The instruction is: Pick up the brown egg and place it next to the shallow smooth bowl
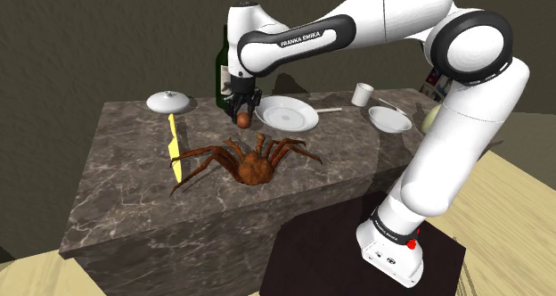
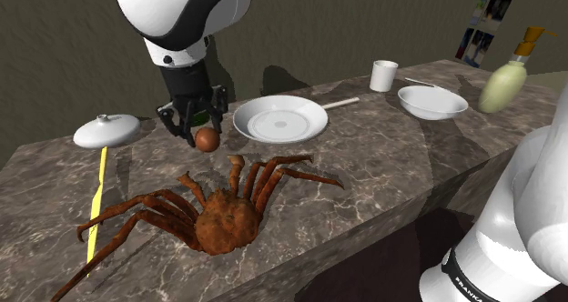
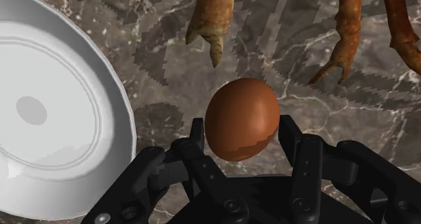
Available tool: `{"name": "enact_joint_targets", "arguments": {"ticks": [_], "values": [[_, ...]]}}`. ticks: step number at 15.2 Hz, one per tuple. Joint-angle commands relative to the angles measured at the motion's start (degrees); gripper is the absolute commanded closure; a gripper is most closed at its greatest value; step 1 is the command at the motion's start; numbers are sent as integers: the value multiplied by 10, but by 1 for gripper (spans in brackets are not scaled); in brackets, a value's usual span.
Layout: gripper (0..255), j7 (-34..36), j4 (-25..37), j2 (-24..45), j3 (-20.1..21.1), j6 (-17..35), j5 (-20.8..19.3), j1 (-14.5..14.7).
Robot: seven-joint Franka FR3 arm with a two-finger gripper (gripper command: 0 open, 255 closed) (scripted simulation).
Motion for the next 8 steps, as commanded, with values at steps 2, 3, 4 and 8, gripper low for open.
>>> {"name": "enact_joint_targets", "arguments": {"ticks": [2, 3, 4, 8], "values": [[255, -3, 17, -6, 0, -23, 3, 0], [255, -4, 22, -8, 0, -30, 4, 0], [255, -5, 28, -10, 0, -37, 5, 0], [255, -8, 51, -16, 1, -66, 8, -1]]}}
